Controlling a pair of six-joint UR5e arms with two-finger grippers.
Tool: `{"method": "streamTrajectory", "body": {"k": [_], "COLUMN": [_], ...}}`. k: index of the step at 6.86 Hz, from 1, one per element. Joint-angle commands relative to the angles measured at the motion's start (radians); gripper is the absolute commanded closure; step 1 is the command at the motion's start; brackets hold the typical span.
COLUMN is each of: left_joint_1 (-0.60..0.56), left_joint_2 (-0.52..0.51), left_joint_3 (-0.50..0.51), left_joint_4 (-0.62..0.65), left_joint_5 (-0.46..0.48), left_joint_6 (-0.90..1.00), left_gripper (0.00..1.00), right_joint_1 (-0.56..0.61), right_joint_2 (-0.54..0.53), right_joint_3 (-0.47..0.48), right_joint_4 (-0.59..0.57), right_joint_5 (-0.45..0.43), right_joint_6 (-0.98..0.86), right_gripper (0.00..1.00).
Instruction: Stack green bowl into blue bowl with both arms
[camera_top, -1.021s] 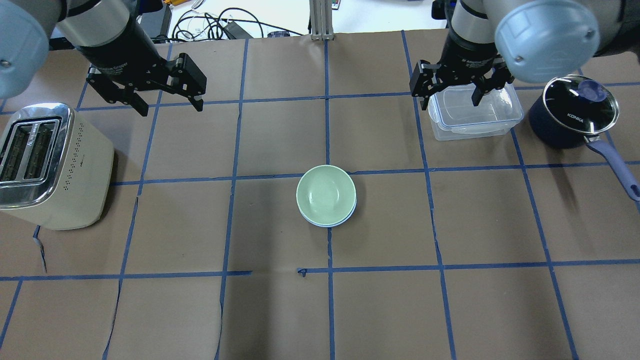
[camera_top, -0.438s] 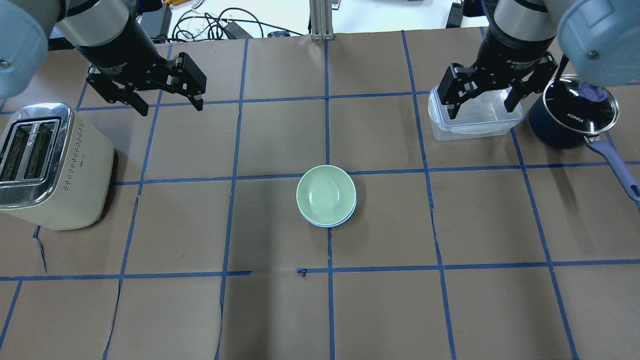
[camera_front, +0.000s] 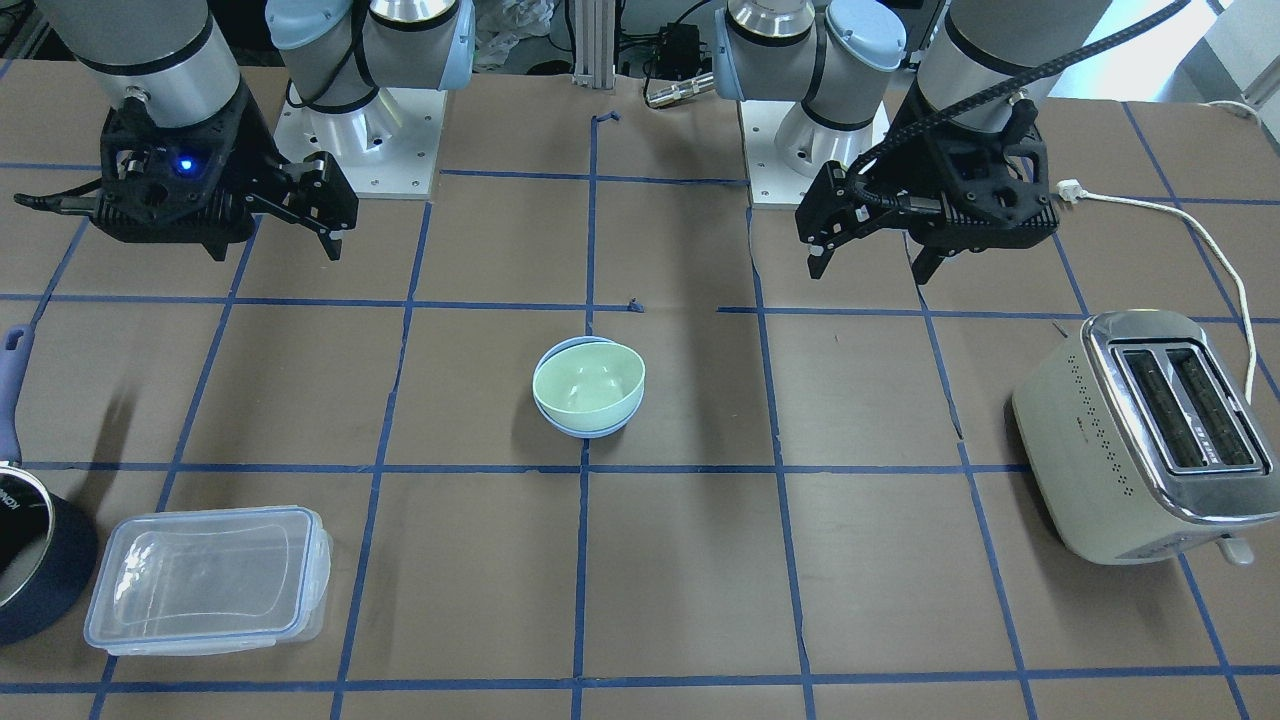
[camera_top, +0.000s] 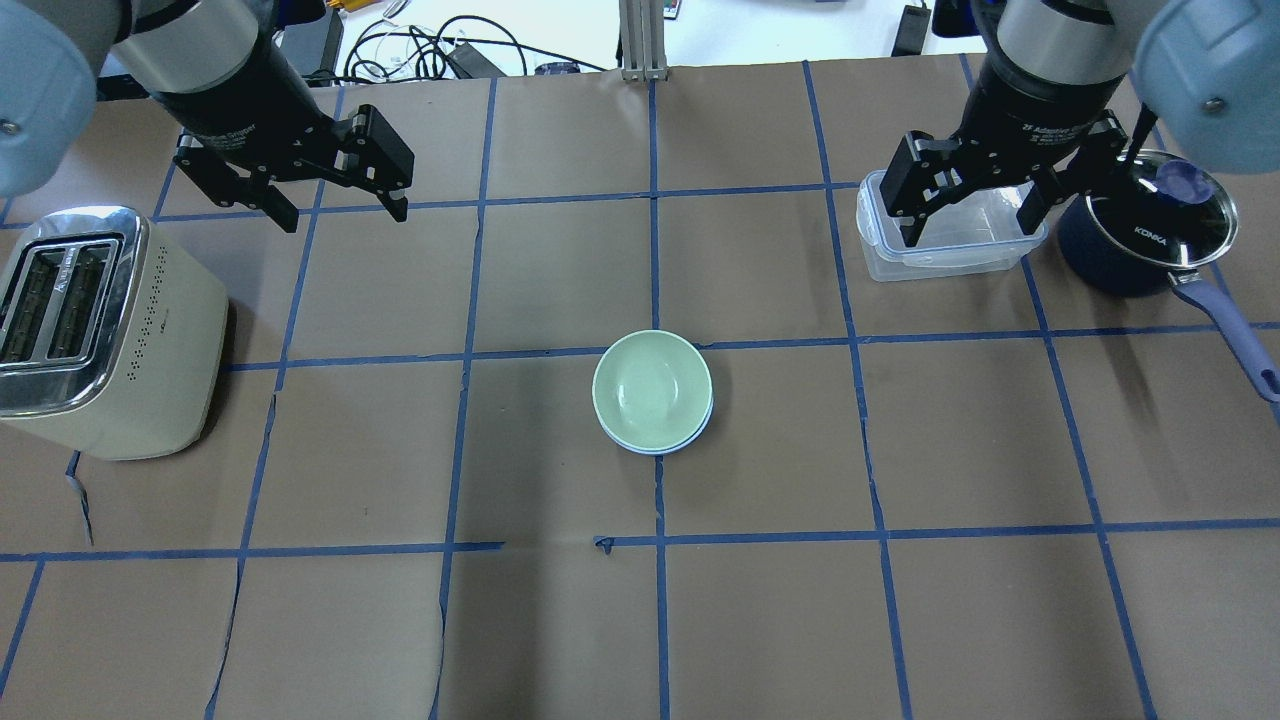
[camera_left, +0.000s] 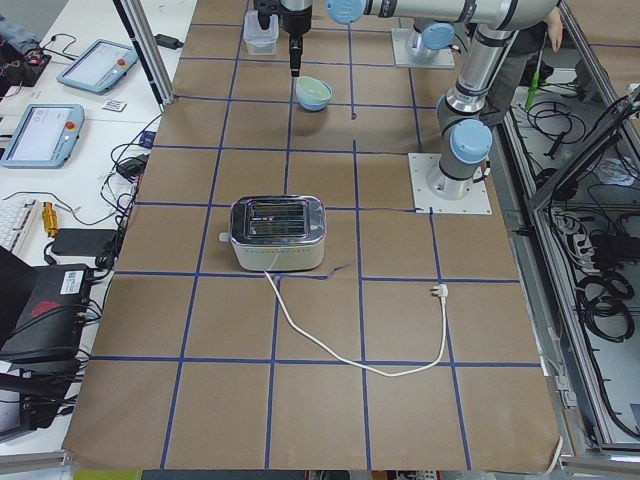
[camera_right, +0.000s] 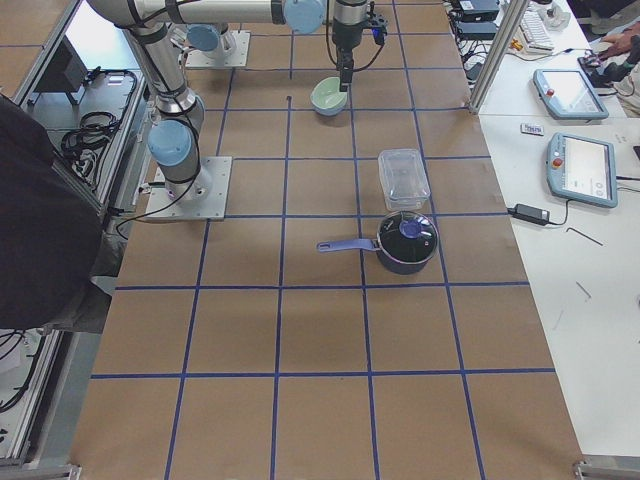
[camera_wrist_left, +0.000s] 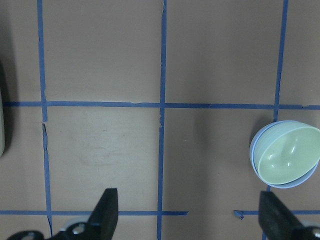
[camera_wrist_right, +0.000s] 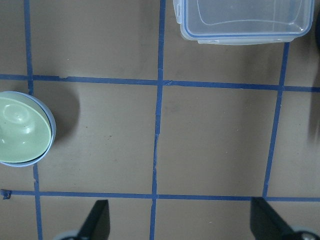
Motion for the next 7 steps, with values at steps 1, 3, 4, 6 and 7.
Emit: {"method": "streamTrajectory", "body": {"k": [1,3,4,6,7], "left_joint_1": [0.000,0.000,0.000,0.000,0.000], "left_joint_2": [0.000,0.000,0.000,0.000,0.000], "left_joint_3": [0.000,-0.002,-0.002,-0.002,-0.002], "left_joint_4": [0.000,0.000,0.000,0.000,0.000], "left_joint_5": [0.000,0.000,0.000,-0.002,-0.002], "left_joint_6": [0.000,0.002,0.000,0.000,0.000], "left_gripper": [0.00,0.00,0.00,0.00,0.00], "right_joint_1": [-0.001,-0.001,-0.001,-0.001,-0.001], "right_joint_2": [-0.005,-0.016,-0.019,-0.019,-0.019], "right_joint_3": [-0.004,-0.001,0.002,0.004,0.004], "right_joint_4": [0.001,0.011,0.012,0.010,0.008], "right_joint_5": [0.005,0.005,0.005,0.025,0.025], "right_joint_6": [0.001,0.001,0.000,0.000,0.000], "right_gripper": [0.00,0.00,0.00,0.00,0.00]}}
